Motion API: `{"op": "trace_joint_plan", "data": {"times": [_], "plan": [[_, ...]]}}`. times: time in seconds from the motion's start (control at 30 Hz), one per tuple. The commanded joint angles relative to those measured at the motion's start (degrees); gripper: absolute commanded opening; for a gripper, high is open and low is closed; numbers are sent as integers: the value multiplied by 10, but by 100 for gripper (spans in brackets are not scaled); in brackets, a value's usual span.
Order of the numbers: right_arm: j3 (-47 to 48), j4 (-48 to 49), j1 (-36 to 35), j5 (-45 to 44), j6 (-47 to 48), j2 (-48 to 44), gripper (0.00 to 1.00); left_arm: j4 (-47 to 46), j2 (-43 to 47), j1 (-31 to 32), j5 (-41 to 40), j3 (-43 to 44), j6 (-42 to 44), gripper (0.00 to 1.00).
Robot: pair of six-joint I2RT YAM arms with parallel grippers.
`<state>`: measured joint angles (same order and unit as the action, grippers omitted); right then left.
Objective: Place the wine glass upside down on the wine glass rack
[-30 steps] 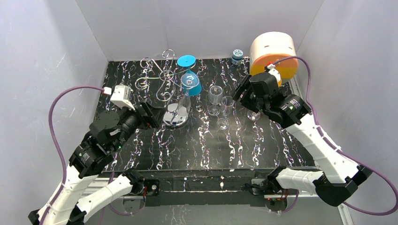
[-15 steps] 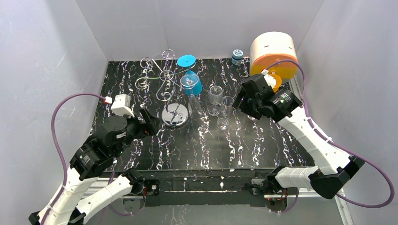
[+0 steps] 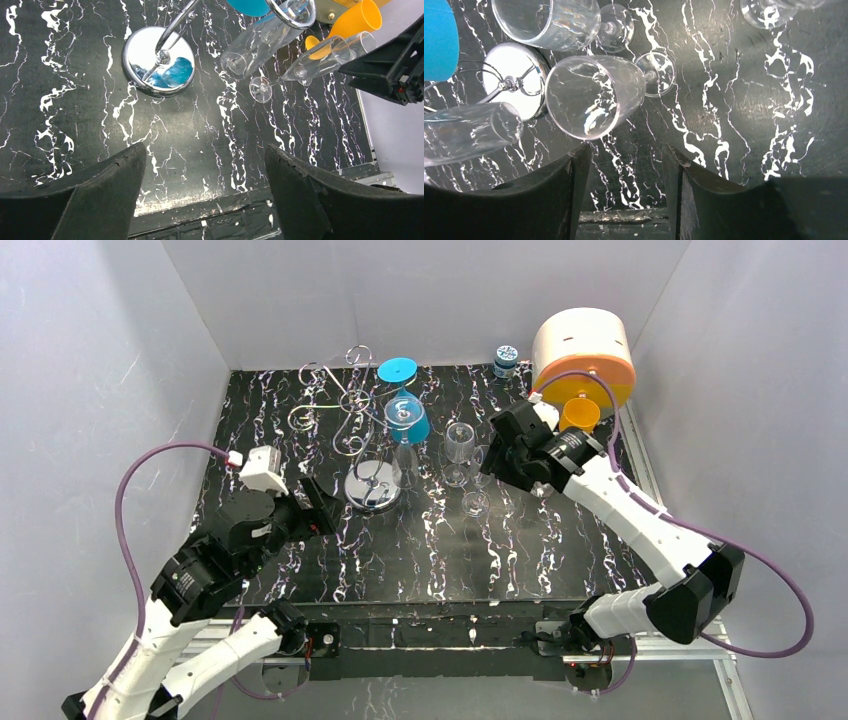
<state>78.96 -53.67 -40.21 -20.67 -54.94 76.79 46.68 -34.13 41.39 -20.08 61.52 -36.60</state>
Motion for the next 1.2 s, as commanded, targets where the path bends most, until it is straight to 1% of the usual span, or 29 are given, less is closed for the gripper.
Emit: {"op": "trace_joint_plan", "data": {"times": [0.0, 0.07, 0.17, 0.27, 0.37, 0.5, 0.6, 0.63, 0.77, 0.83, 1.03, 1.07, 1.17], "plan": [[32, 51, 0, -36, 49, 2, 62, -8, -14, 0, 14, 1, -6, 86], [53, 45, 0, -55, 65, 19, 63, 1, -24, 0, 4, 7, -20, 86], [102, -1, 0, -87, 72, 55, 63, 16, -40, 0, -15, 20, -61, 86], [89, 12, 3, -109, 81, 58, 62, 7, -41, 0, -23, 8, -81, 86], [70, 49, 7, -87, 108, 50, 59, -4, -40, -1, -20, -1, -102, 85], [81, 43, 11, -73, 129, 73, 53, -9, -34, 0, -28, -7, -125, 85], [85, 48, 13, -47, 160, 81, 43, -11, -23, 0, -31, -23, -151, 85], [90, 43, 13, -41, 168, 85, 41, -18, -17, -1, -18, -37, -168, 85], [99, 19, 15, -47, 199, 84, 39, -45, -3, 0, 61, -87, -191, 85], [89, 15, 18, -52, 212, 75, 40, -50, -6, 0, 74, -99, -196, 85], [64, 11, 31, -14, 231, 66, 39, -87, -16, 0, 66, -130, -220, 85], [59, 13, 35, -6, 232, 65, 38, -96, -14, 0, 63, -135, -227, 84], [49, 22, 42, 9, 233, 61, 30, -104, -9, -1, 42, -150, -261, 83]]}}
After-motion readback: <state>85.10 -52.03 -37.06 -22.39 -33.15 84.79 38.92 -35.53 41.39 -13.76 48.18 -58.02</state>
